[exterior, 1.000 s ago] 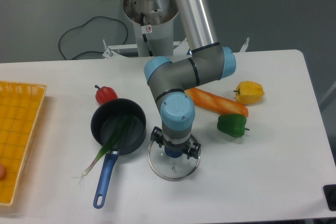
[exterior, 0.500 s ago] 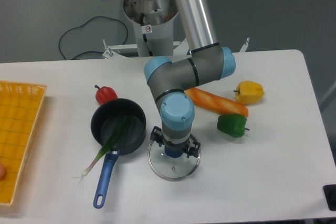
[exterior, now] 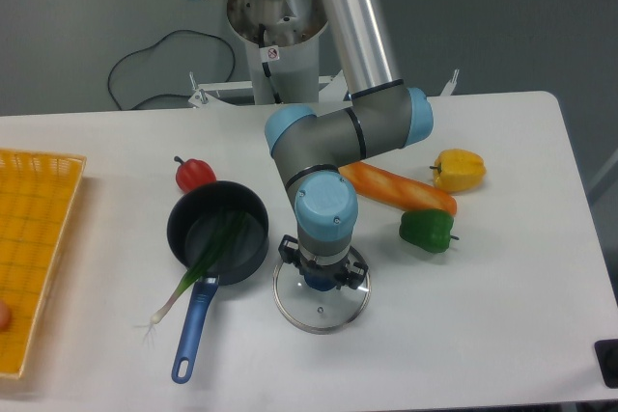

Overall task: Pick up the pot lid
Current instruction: 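Lower the gripper onto the blue knob and close it, then lift the glass lid by its knob up off the table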

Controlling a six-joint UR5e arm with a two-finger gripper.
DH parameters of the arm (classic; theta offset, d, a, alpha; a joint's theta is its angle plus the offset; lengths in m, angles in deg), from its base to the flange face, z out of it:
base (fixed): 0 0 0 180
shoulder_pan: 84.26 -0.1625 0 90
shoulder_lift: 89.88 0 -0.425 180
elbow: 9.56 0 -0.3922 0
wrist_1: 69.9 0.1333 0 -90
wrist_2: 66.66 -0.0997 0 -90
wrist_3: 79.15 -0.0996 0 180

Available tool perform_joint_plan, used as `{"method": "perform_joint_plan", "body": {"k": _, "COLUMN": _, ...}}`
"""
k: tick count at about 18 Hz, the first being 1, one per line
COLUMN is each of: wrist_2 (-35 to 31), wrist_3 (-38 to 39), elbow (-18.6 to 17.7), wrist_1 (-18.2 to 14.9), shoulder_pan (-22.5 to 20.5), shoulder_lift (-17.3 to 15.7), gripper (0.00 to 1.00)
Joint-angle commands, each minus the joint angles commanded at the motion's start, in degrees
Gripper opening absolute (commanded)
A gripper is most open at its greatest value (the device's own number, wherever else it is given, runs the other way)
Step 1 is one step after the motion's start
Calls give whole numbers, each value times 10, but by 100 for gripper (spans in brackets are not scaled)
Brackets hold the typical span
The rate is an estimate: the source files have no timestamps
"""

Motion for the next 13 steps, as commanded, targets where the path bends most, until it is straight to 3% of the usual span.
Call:
{"method": "perform_joint_plan", "body": {"k": 9, "wrist_2": -1, "wrist_3": -8, "elbow": 27, "wrist_1": -6, "shoulder_pan": -3, "shoulder_lift": -13, "gripper": 41}}
{"method": "perform_joint_plan", "body": {"k": 13, "wrist_2": -3, "wrist_3": -59, "elbow": 27, "wrist_1": -43, "shoulder_pan": -10, "shoulder_lift": -32, "gripper": 41}}
